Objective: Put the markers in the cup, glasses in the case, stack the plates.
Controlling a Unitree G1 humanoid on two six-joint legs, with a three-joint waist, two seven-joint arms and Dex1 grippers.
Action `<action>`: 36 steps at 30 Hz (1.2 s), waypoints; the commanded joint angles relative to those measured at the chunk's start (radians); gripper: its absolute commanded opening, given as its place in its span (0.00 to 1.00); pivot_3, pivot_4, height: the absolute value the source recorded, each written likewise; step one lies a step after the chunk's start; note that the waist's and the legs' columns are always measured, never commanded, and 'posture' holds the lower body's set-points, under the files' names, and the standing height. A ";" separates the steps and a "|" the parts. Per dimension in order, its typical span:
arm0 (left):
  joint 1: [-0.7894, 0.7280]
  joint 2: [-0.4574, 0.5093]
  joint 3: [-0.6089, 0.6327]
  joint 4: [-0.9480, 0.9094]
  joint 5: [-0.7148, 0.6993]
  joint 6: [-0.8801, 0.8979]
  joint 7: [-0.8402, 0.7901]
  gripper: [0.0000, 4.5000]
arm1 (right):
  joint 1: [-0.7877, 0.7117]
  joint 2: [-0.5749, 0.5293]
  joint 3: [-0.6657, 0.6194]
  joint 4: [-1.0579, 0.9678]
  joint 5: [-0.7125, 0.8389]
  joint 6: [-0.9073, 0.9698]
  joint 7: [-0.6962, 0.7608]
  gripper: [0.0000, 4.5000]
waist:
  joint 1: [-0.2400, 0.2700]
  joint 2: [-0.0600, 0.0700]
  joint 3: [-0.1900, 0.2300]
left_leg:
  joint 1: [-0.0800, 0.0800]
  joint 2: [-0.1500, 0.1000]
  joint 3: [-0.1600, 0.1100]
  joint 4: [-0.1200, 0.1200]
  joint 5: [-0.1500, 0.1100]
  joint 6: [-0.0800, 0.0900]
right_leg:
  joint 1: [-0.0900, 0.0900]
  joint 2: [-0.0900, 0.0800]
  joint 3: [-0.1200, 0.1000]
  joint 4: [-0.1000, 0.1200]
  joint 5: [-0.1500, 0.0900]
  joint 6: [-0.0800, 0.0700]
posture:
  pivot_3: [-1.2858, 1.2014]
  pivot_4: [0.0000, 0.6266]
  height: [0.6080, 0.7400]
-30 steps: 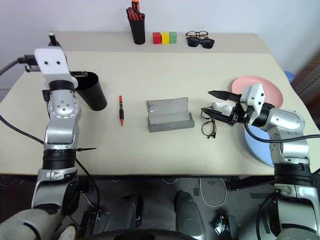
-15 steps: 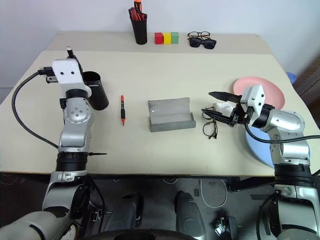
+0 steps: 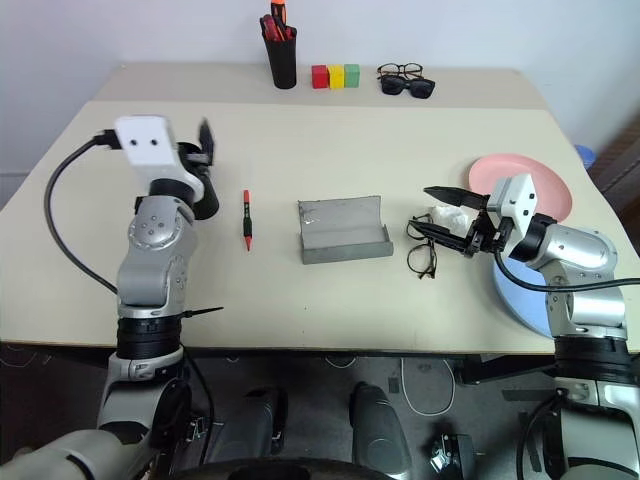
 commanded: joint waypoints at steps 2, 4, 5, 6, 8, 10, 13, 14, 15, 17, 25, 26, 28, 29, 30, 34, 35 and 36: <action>-0.109 0.008 -0.018 -0.123 -0.109 0.437 -0.049 0.73 | 0.008 -0.019 -0.043 -0.036 0.016 -0.003 -0.009 0.64 | -0.004 0.000 0.000 | 0.000 0.000 0.000 0.000 0.000 0.000 | 0.000 0.000 0.000 0.000 0.000 0.000 | 0.52 0.24 1.00; -0.164 -0.026 0.025 -0.104 -0.108 0.581 -0.003 0.73 | 0.014 -0.021 -0.047 -0.039 0.017 -0.002 -0.011 0.64 | -0.009 0.000 0.000 | 0.000 0.000 0.000 0.000 0.000 0.000 | 0.000 0.000 0.000 0.000 0.000 0.000 | 0.52 0.24 1.00; -0.191 -0.043 0.049 -0.091 -0.109 0.655 0.014 0.73 | 0.017 -0.022 -0.049 -0.041 0.017 -0.002 -0.013 0.64 | -0.011 0.000 0.000 | 0.001 0.000 0.000 0.000 0.000 0.000 | 0.000 0.000 0.000 0.000 0.000 0.000 | 0.52 0.24 1.00; -0.220 -0.063 0.074 -0.069 -0.099 0.724 0.038 0.73 | 0.021 -0.023 -0.051 -0.043 0.018 -0.002 -0.014 0.64 | -0.014 0.000 0.000 | 0.001 0.000 0.000 0.000 0.000 0.000 | 0.000 0.001 0.000 0.000 0.000 0.000 | 0.52 0.24 1.00; -0.276 -0.110 0.139 -0.014 -0.064 0.824 0.094 0.73 | 0.028 -0.025 -0.055 -0.045 0.018 -0.002 -0.018 0.64 | -0.021 0.000 0.000 | 0.001 0.000 -0.001 0.000 0.000 0.000 | 0.000 0.001 0.000 0.000 0.000 0.000 | 0.52 0.24 1.00; -0.322 -0.147 0.202 0.051 -0.014 0.894 0.161 0.73 | 0.037 -0.025 -0.059 -0.049 0.018 -0.003 -0.022 0.64 | -0.029 0.000 0.000 | 0.000 0.000 -0.001 0.000 0.000 0.000 | 0.000 0.001 0.000 0.000 0.000 0.000 | 0.52 0.24 1.00; -0.360 -0.183 0.267 0.129 0.044 0.922 0.235 0.73 | 0.048 -0.022 -0.065 -0.056 0.017 -0.003 -0.029 0.64 | -0.029 0.000 0.000 | 0.001 0.000 -0.001 -0.001 0.000 0.000 | 0.000 0.001 0.000 0.000 0.000 0.000 | 0.52 0.24 1.00; -0.374 -0.197 0.291 0.152 0.056 0.932 0.249 0.73 | 0.050 -0.022 -0.066 -0.057 0.017 -0.003 -0.030 0.64 | -0.028 -0.001 0.000 | 0.000 0.000 -0.001 -0.001 0.000 0.000 | 0.000 0.001 0.000 0.000 0.000 0.000 | 0.52 0.24 1.00; -0.384 -0.208 0.308 0.172 0.067 0.936 0.261 0.73 | 0.052 -0.021 -0.067 -0.059 0.016 -0.002 -0.032 0.64 | -0.028 -0.001 0.000 | 0.000 0.000 -0.001 -0.001 0.000 0.000 | 0.000 0.001 0.000 0.000 0.000 0.000 | 0.52 0.24 1.00; -0.407 -0.236 0.346 0.232 0.091 0.915 0.298 0.73 | 0.057 -0.020 -0.070 -0.061 0.017 -0.003 -0.035 0.64 | -0.028 -0.001 0.000 | 0.000 0.000 -0.001 -0.001 0.000 0.000 | 0.000 0.001 0.000 -0.001 0.000 0.000 | 0.52 0.24 1.00; -0.473 -0.279 0.414 0.391 0.127 0.815 0.389 0.73 | 0.083 -0.019 -0.081 -0.080 0.020 -0.003 -0.049 0.64 | -0.027 -0.001 0.001 | 0.000 0.000 -0.001 -0.002 0.000 -0.001 | 0.000 0.001 0.000 -0.002 0.000 0.001 | 0.52 0.24 1.00; -0.481 -0.281 0.419 0.417 0.129 0.794 0.402 0.73 | 0.086 -0.018 -0.083 -0.082 0.021 -0.003 -0.052 0.64 | -0.027 -0.001 0.001 | 0.000 0.000 -0.001 -0.002 0.000 -0.001 | 0.000 0.001 0.000 -0.002 0.000 0.001 | 0.52 0.24 1.00; -0.497 -0.284 0.426 0.461 0.127 0.759 0.423 0.73 | 0.093 -0.017 -0.085 -0.089 0.021 -0.003 -0.057 0.64 | -0.028 -0.001 0.001 | 0.000 0.000 -0.001 -0.002 0.000 -0.001 | 0.000 0.001 0.000 -0.002 0.000 0.001 | 0.52 0.24 1.00; -0.504 -0.282 0.419 0.488 0.128 0.733 0.431 0.73 | 0.096 -0.017 -0.086 -0.092 0.022 -0.003 -0.060 0.64 | -0.028 -0.001 0.001 | 0.000 0.000 -0.001 -0.002 0.000 -0.001 | 0.000 0.001 0.000 -0.002 0.000 0.001 | 0.52 0.24 1.00; -0.508 -0.280 0.414 0.504 0.127 0.718 0.436 0.73 | 0.100 -0.016 -0.086 -0.096 0.022 -0.002 -0.062 0.64 | -0.028 -0.001 0.001 | 0.000 0.000 -0.001 -0.002 0.000 -0.001 | 0.000 0.001 0.000 -0.002 -0.001 0.001 | 0.52 0.24 1.00; -0.540 -0.273 0.443 0.613 0.107 0.655 0.468 0.73 | 0.113 -0.017 -0.090 -0.106 0.025 -0.002 -0.070 0.64 | -0.028 -0.001 0.001 | 0.000 0.000 -0.001 -0.002 0.000 -0.001 | 0.000 0.001 0.000 -0.003 -0.001 0.002 | 0.52 0.24 1.00; -0.545 -0.269 0.450 0.632 0.103 0.645 0.476 0.73 | 0.116 -0.017 -0.091 -0.109 0.026 -0.002 -0.072 0.64 | -0.028 -0.001 0.001 | 0.000 0.000 -0.001 -0.002 0.000 -0.001 | 0.000 0.000 0.000 -0.003 -0.001 0.002 | 0.52 0.24 1.00; -0.548 -0.261 0.452 0.653 0.103 0.631 0.485 0.69 | 0.119 -0.019 -0.093 -0.111 0.027 0.000 -0.073 0.64 | -0.027 -0.001 0.001 | 0.000 0.000 -0.001 -0.002 0.000 -0.001 | 0.000 0.000 0.000 -0.003 -0.001 0.002 | 0.52 0.24 1.00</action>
